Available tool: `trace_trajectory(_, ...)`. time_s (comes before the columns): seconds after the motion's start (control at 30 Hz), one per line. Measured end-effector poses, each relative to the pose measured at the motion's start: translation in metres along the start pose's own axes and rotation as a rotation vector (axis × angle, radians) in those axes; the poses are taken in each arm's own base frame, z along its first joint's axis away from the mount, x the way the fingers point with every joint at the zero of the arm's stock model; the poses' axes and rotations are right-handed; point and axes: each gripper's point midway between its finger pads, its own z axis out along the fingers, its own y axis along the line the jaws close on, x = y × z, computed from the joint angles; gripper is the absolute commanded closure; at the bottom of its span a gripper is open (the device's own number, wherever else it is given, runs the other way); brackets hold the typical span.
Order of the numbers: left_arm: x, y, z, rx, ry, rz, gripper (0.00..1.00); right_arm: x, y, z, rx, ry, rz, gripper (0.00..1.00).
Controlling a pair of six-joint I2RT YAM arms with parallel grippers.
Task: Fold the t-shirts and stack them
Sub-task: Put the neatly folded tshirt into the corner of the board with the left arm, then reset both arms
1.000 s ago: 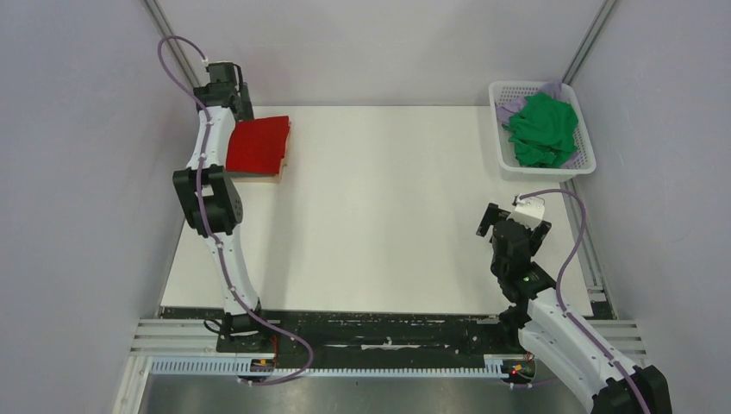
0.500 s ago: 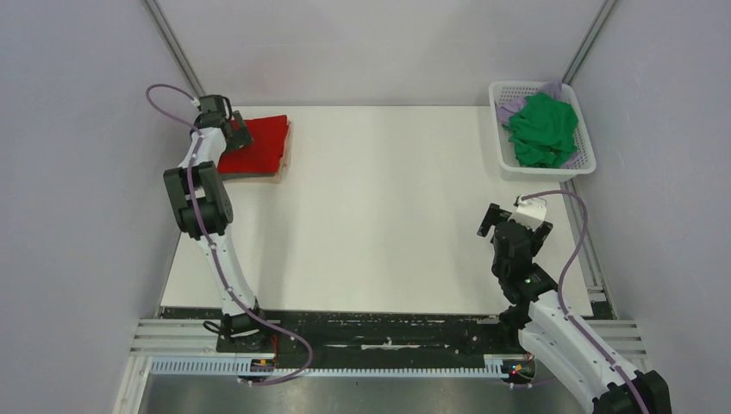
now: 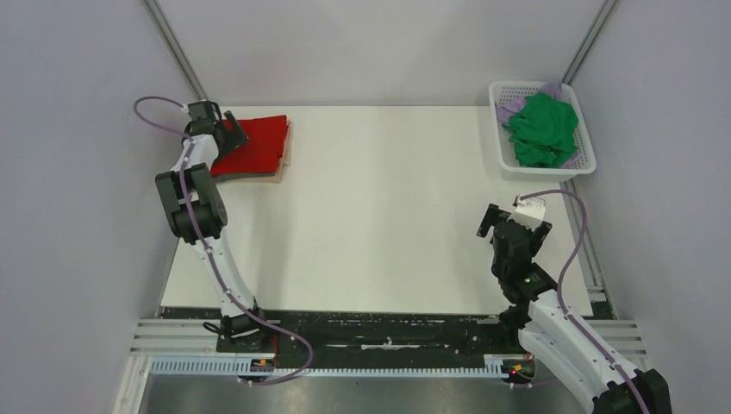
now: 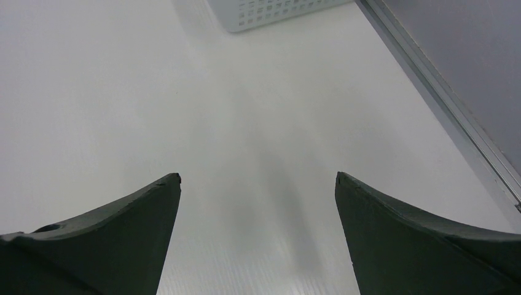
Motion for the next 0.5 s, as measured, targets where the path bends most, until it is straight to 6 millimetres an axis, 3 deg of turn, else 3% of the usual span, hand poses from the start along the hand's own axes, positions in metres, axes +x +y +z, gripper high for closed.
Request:
trace_trajectory(0.1, -0.012, -0.007, -0.016, 0.027, -0.018, -0.031, 0.00, 0.001, 0.001, 0.000, -0.005, 0.004, -0.004, 0.02)
trace_trajectory(0.2, -0.035, -0.019, -0.055, 0.062, -0.078, -0.081, 0.00, 0.004, 0.000, -0.001, -0.007, 0.017, -0.017, 0.02)
trace_trajectory(0.37, -0.069, -0.058, -0.172, 0.195, -0.249, -0.163, 0.00, 0.009, 0.005, -0.003, -0.039, 0.049, -0.028, 0.02)
trace_trajectory(0.43, -0.061, -0.082, -0.215, 0.263, -0.302, -0.158, 0.00, 0.010, 0.008, -0.004, -0.058, 0.061, -0.024, 0.02)
trace_trajectory(0.5, -0.028, -0.115, -0.254, 0.345, -0.321, -0.110, 0.00, 0.013, 0.010, -0.006, -0.074, 0.080, -0.026, 0.02)
